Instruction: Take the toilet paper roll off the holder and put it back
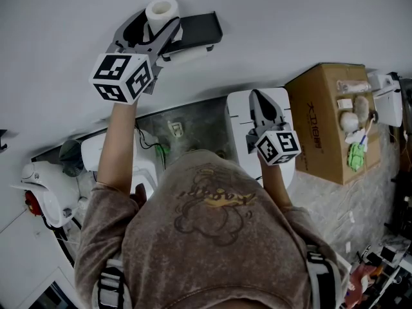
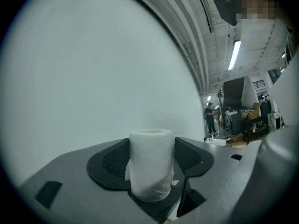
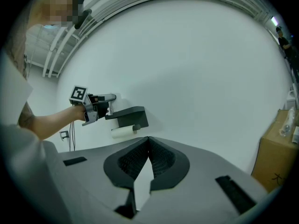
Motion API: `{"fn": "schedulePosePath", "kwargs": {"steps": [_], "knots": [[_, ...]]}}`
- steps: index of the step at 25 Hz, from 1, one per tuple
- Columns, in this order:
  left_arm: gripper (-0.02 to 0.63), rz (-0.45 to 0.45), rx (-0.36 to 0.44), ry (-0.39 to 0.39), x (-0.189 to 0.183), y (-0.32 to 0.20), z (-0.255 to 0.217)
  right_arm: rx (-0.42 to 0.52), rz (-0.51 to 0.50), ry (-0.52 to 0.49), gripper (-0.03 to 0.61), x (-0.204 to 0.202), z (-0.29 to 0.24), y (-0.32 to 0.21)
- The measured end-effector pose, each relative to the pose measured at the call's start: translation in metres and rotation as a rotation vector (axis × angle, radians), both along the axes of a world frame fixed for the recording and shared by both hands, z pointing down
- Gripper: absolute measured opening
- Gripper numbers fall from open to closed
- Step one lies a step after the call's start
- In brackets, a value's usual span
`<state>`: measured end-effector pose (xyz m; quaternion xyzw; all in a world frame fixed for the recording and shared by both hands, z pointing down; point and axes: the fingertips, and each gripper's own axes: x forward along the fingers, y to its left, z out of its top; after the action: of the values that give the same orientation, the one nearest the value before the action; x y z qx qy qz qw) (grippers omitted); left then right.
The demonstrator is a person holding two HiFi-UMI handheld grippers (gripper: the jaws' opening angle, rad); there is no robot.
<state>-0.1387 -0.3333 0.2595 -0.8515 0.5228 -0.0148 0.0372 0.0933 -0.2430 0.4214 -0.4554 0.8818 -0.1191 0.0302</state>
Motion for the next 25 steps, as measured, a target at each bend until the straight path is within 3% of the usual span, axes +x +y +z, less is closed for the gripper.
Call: {"fn": "schedulePosePath", "kwargs": {"steps": [11,19,25], "knots": [[0.299,0.038,0.017,0.063,0.001,0.035,-0.029,0.008,-0.013,0.007,-0.002,0.002,-0.005,-0.002],[0.299,0.13,-0.035,0.131,0.029,0.079,-0.005,0.029,-0.031,0.019,-0.002,0.0,-0.012,-0.003],[0.299,0.185,-0.062,0.136,0.053,0.104,0.033,0.03,-0.048,0.034,-0.002,-0.004,-0.012,0.006]]}}
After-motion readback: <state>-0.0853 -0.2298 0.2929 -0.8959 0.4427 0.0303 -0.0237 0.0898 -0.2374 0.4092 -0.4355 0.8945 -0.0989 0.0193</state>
